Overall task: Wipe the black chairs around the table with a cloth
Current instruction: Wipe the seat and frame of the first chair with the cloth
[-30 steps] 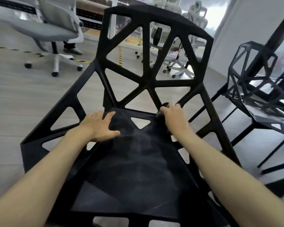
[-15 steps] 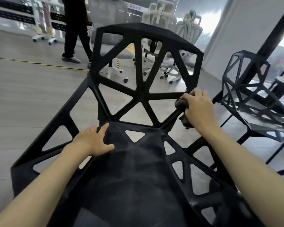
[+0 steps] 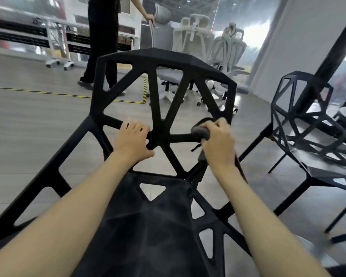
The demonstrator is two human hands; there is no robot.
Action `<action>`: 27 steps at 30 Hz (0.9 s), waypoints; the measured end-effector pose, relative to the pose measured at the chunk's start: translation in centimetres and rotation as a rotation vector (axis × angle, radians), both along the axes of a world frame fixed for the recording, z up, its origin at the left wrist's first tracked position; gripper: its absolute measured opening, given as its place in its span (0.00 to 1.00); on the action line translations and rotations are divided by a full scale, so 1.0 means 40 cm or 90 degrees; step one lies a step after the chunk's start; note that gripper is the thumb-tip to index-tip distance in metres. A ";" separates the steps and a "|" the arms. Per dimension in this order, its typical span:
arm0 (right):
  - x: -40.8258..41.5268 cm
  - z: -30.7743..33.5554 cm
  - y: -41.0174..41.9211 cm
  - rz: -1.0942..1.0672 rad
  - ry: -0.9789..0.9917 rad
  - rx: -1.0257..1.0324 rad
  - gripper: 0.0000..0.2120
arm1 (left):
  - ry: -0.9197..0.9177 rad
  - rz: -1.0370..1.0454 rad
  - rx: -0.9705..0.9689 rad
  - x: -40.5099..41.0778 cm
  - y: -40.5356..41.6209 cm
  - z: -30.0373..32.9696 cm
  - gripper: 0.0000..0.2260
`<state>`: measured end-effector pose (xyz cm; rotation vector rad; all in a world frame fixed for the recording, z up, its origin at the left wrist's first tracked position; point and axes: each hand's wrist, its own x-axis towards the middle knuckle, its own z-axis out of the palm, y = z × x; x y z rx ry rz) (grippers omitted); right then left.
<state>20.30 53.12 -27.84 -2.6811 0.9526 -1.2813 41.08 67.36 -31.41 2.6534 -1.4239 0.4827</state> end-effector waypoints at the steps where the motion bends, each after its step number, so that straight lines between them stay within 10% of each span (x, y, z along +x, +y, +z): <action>1: 0.033 -0.017 0.010 0.035 0.014 -0.005 0.11 | -0.013 -0.003 -0.011 -0.003 -0.002 -0.007 0.33; 7: 0.120 -0.049 0.062 0.139 0.142 -0.090 0.12 | -0.062 -0.017 -0.045 0.008 0.009 -0.034 0.37; 27: 0.020 0.126 -0.107 0.002 -0.078 -0.142 0.15 | -0.088 -0.044 -0.066 0.024 0.011 -0.050 0.35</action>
